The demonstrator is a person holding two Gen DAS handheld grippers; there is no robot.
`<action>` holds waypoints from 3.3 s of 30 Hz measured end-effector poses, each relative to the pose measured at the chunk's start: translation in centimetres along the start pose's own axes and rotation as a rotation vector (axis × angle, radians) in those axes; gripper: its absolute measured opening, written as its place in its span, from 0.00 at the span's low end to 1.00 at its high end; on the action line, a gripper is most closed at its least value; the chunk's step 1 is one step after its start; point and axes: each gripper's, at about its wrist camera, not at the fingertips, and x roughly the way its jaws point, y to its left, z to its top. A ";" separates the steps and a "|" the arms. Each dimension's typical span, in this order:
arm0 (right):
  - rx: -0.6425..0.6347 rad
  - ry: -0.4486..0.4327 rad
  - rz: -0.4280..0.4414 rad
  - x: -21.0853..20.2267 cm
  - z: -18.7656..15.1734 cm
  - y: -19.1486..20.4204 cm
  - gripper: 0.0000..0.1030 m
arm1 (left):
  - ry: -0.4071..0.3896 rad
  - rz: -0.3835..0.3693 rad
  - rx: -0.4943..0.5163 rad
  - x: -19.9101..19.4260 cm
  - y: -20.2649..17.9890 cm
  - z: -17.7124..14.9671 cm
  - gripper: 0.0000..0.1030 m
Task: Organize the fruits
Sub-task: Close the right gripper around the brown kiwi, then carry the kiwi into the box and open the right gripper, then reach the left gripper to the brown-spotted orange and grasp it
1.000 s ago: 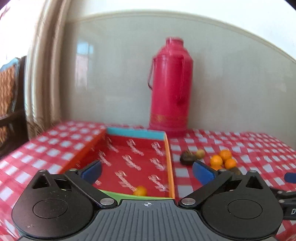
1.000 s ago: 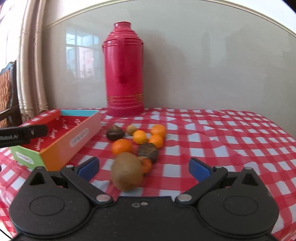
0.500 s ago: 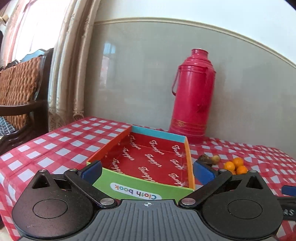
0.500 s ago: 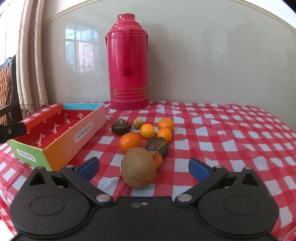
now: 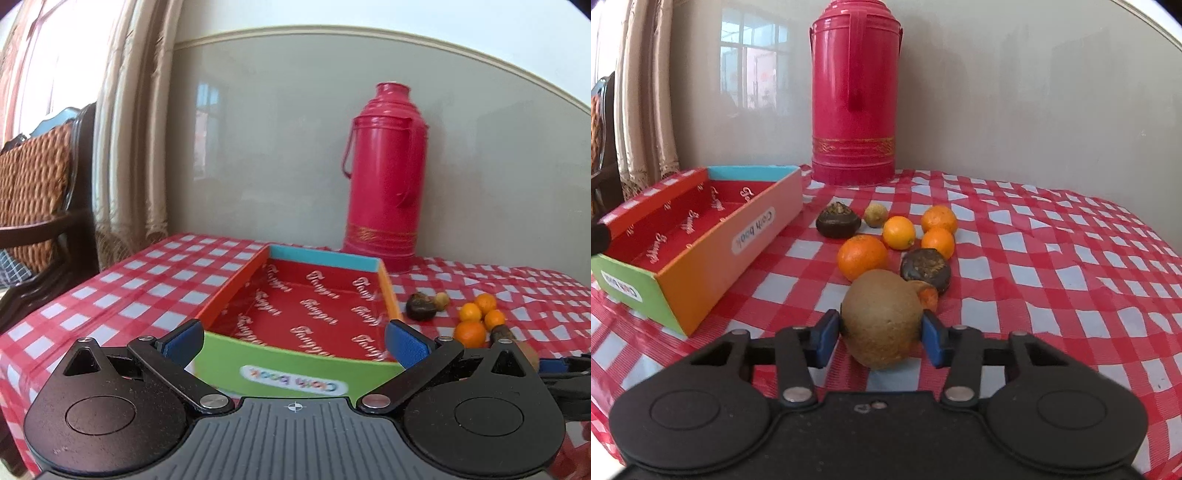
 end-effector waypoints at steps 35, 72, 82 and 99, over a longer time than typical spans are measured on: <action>-0.027 -0.245 0.257 -1.3 3.6 11.1 0.34 | 0.036 0.174 -0.038 -0.6 10.2 -2.1 1.00; 0.232 -0.223 -0.216 -4.4 0.8 -11.1 0.94 | 0.057 -0.305 0.106 1.9 -13.0 -1.9 1.00; 0.255 -0.192 -0.263 -4.0 -0.1 -14.3 0.94 | 0.149 -0.360 0.114 5.1 -18.1 -2.7 0.76; 0.293 -0.169 -0.311 -4.1 -1.0 -18.2 0.94 | 0.231 -0.351 0.143 7.2 -21.7 -3.2 0.30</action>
